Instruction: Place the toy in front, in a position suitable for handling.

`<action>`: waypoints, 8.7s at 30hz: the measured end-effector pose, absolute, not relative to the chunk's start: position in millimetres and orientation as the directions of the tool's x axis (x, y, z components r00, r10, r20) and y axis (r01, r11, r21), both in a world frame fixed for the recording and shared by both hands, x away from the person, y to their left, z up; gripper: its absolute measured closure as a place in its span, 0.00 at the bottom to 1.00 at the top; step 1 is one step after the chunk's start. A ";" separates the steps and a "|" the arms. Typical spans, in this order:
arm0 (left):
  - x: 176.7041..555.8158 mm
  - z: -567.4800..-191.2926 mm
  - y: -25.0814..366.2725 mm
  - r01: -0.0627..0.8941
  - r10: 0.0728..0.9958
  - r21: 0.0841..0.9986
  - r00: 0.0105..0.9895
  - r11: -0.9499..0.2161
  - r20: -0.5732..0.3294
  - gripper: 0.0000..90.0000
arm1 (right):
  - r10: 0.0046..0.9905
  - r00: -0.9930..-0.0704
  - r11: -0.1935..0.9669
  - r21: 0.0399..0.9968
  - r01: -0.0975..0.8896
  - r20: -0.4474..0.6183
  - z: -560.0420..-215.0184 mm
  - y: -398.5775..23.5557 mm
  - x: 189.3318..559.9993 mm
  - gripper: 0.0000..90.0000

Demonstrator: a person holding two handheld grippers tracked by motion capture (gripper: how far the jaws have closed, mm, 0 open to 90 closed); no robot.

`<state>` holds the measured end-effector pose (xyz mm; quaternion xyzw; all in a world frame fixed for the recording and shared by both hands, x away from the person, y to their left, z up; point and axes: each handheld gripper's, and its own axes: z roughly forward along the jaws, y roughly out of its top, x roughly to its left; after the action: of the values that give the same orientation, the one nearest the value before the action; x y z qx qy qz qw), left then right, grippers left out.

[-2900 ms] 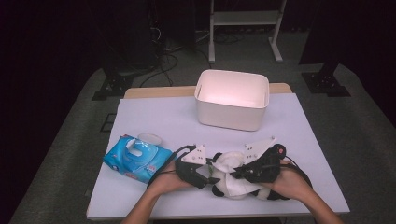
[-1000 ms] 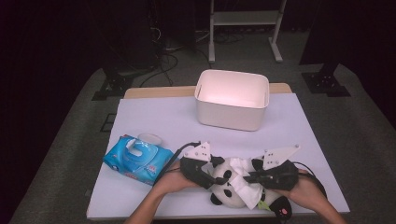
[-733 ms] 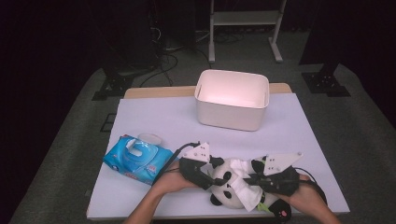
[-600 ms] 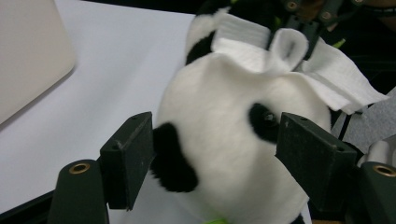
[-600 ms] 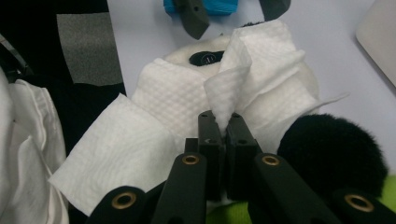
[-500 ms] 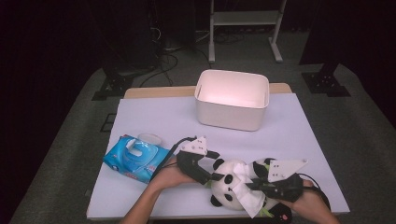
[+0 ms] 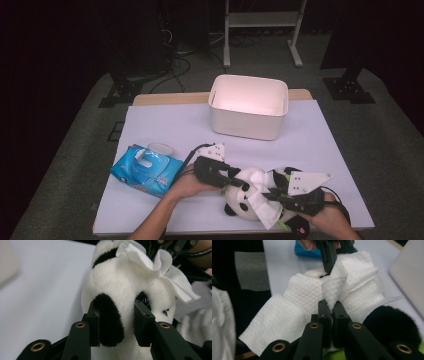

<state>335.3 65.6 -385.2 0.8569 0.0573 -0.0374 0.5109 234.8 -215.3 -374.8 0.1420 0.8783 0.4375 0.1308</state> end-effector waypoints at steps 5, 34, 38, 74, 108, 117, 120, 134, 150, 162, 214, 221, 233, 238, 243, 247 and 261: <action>335.8 -350.5 80.4 0.038 0.119 0.876 0.993 -0.480 0.022 0.72 | 0.375 -0.920 0.547 0.828 0.122 -0.112 -364.2 -208.8 255.3 0.96; 310.1 -377.6 99.3 0.063 0.110 0.848 0.994 -0.526 -0.006 0.47 | 0.216 -0.972 0.645 0.761 0.069 -0.094 -323.5 -186.4 279.1 0.96; 316.5 -370.9 95.8 -0.011 0.076 0.836 0.995 -0.548 0.063 0.57 | 0.248 -0.962 0.608 0.791 0.065 -0.111 -308.5 -195.0 286.9 0.96; 319.7 -375.8 107.5 -0.098 0.063 0.830 0.985 -0.549 0.158 0.59 | 0.189 -0.971 0.719 0.694 0.036 -0.145 -327.4 -177.3 303.2 0.96; 327.2 -380.6 114.7 0.014 0.159 0.839 0.983 -0.545 0.087 0.60 | 0.229 -0.969 0.659 0.747 0.085 -0.092 -334.8 -192.9 305.8 0.96; 326.1 -380.0 113.9 0.022 0.164 0.837 0.983 -0.547 0.081 0.61 | 0.319 -0.945 0.601 0.785 0.147 -0.068 -336.3 -249.4 281.3 0.96; 324.8 -378.6 111.2 0.019 0.162 0.836 0.983 -0.548 0.084 0.61 | 0.338 -0.940 0.582 0.796 0.165 -0.053 -339.8 -262.8 275.1 0.96; 323.9 -380.9 112.7 0.013 0.151 0.840 0.985 -0.542 0.082 0.61 | 0.238 -0.968 0.664 0.740 0.106 -0.074 -326.5 -196.6 314.8 0.88; 322.8 -380.2 110.8 0.003 0.145 0.839 0.985 -0.543 0.090 0.60 | 0.256 -0.965 0.644 0.755 0.122 -0.063 -324.0 -218.6 308.0 0.67; 321.2 -380.7 109.4 0.007 0.144 0.841 0.986 -0.541 0.085 0.60 | 0.213 -0.976 0.699 0.704 0.126 -0.037 -332.4 -169.4 325.6 0.93; 320.9 -384.3 109.3 0.025 0.141 0.844 0.988 -0.535 0.060 0.60 | 0.356 -0.934 0.573 0.797 0.192 -0.031 -341.0 -279.6 261.8 0.94; 321.7 -384.3 109.7 0.025 0.144 0.841 0.988 -0.541 0.064 0.61 | 0.305 -0.951 0.598 0.788 0.149 -0.052 -338.8 -253.7 273.2 0.94; 321.9 -384.8 108.9 -0.003 0.120 0.846 0.990 -0.533 0.079 0.61 | 0.381 -0.924 0.541 0.815 0.207 -0.018 -331.6 -262.2 311.7 0.94; 323.1 -386.3 111.3 0.010 0.122 0.850 0.991 -0.527 0.063 0.61 | 0.372 -0.928 0.524 0.819 0.232 0.025 -335.8 -251.4 330.5 0.94; 323.3 -382.0 108.7 0.063 0.139 0.859 0.990 -0.508 0.009 0.46 | 0.360 -0.932 0.515 0.823 0.240 0.047 -341.4 -253.8 319.2 0.94; 321.4 -378.4 98.9 0.110 0.140 0.863 0.989 -0.493 -0.046 0.29 | 0.341 -0.939 0.520 0.824 0.224 0.041 -344.1 -251.5 307.0 0.94; 310.7 -374.3 71.4 -0.011 0.105 0.847 0.991 -0.532 0.078 0.58 | 0.272 -0.961 0.535 0.823 0.191 0.046 -335.8 -229.0 314.2 0.94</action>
<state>310.7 71.4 -374.3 0.8730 0.0270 0.0597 0.4832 314.2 -229.0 -335.8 0.1325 0.8750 0.4635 0.0437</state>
